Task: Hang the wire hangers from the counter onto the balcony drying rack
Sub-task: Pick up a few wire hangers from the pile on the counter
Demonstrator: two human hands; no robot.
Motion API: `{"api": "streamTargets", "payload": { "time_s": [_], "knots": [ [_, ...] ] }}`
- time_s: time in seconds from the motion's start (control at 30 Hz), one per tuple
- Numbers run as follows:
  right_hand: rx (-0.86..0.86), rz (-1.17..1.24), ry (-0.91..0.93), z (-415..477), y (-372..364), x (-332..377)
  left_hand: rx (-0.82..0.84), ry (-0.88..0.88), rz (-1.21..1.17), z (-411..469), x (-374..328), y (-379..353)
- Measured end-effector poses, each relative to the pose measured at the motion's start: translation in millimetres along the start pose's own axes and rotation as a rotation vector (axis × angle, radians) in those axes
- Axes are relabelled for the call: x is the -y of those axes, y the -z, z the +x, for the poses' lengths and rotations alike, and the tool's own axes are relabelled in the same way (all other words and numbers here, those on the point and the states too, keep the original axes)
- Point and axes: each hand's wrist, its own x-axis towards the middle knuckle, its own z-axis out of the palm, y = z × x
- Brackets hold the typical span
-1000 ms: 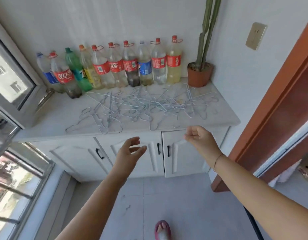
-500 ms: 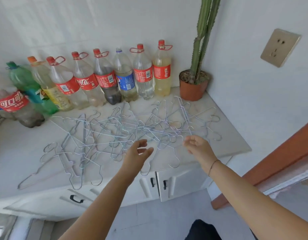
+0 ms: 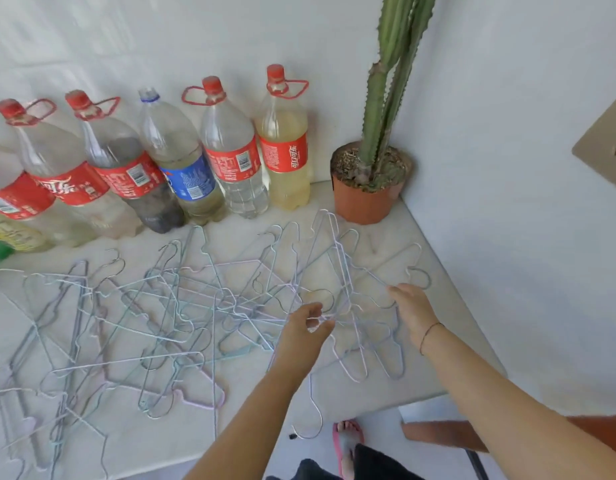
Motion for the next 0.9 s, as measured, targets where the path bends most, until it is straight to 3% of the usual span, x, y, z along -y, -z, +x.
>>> {"api": "streamTargets", "payload": {
  "time_s": [0.2, 0.4, 0.6, 0.7, 0.9],
  "knots": [
    [0.073, -0.136, -0.054, 24.7, 1.1, 11.8, 0.007, 0.061, 0.051, 36.6, -3.2, -25.9],
    [0.088, 0.235, -0.216, 13.8, 9.7, 24.8, 0.062, 0.089, 0.113, 51.7, -5.8, -32.2],
    [0.243, 0.565, -0.146, -14.2, 11.3, 68.0, 0.099, 0.042, 0.026, 47.4, -20.4, -19.7],
    [0.292, 0.599, -0.121, -17.0, 6.6, 78.6, 0.02, 0.034, -0.064, 48.9, -27.6, -1.6],
    [0.152, 0.467, -0.288, -6.4, -2.3, 54.2, -0.207, -0.06, -0.201, 58.4, -47.3, 60.8]
  ]
}}
